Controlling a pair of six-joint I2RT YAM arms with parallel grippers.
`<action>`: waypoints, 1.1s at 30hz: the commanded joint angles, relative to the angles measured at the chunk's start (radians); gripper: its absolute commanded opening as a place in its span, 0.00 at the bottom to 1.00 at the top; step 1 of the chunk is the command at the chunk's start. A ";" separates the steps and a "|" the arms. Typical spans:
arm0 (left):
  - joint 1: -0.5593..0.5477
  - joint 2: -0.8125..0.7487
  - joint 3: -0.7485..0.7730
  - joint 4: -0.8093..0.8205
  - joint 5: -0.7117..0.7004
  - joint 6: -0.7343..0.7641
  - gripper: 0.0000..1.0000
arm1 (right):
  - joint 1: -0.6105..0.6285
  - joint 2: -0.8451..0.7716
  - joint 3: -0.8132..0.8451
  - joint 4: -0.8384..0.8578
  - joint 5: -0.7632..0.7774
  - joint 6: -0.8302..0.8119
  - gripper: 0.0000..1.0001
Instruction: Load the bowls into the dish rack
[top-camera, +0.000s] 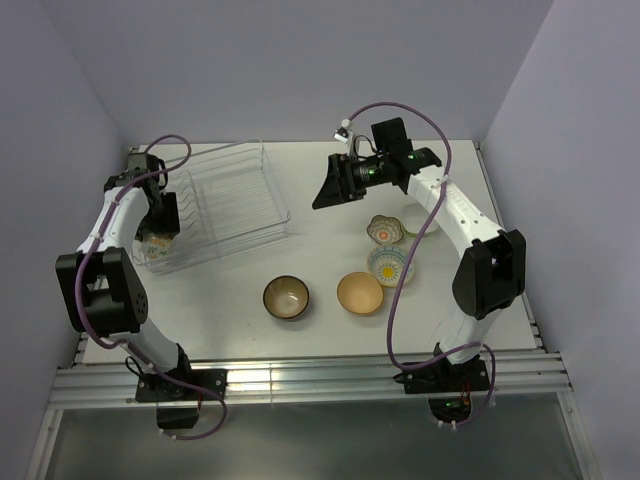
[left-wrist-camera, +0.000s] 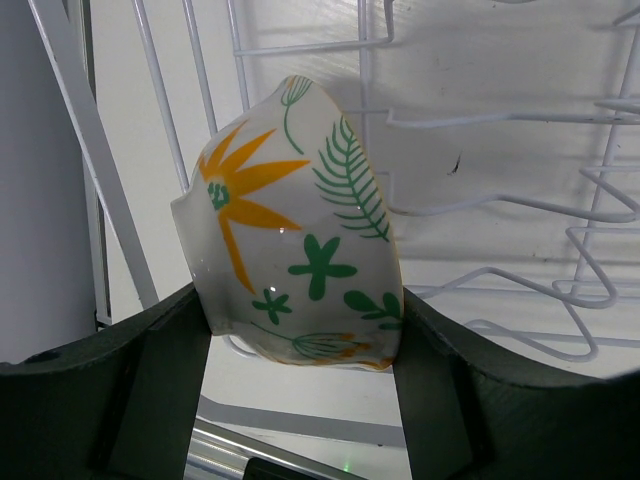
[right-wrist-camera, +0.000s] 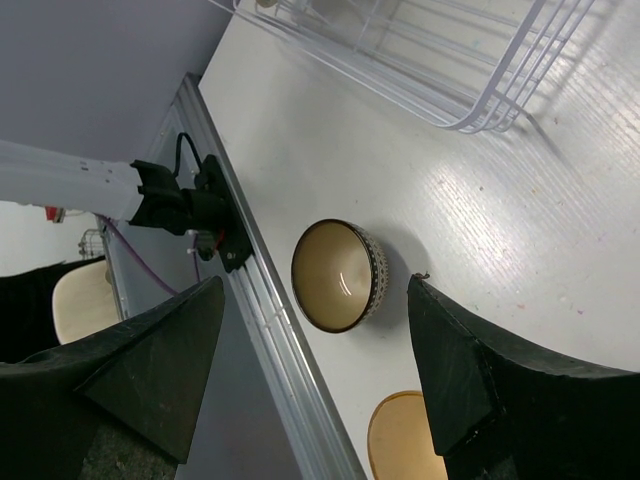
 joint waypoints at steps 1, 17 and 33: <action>0.002 0.022 0.038 0.025 -0.032 -0.013 0.07 | -0.009 -0.025 -0.007 0.004 -0.002 -0.021 0.81; 0.002 0.039 0.034 0.022 0.003 -0.025 0.64 | -0.012 -0.025 -0.005 -0.010 0.013 -0.030 0.84; 0.000 -0.001 0.054 0.009 0.064 -0.028 0.99 | -0.010 -0.023 -0.005 -0.009 0.004 -0.024 0.84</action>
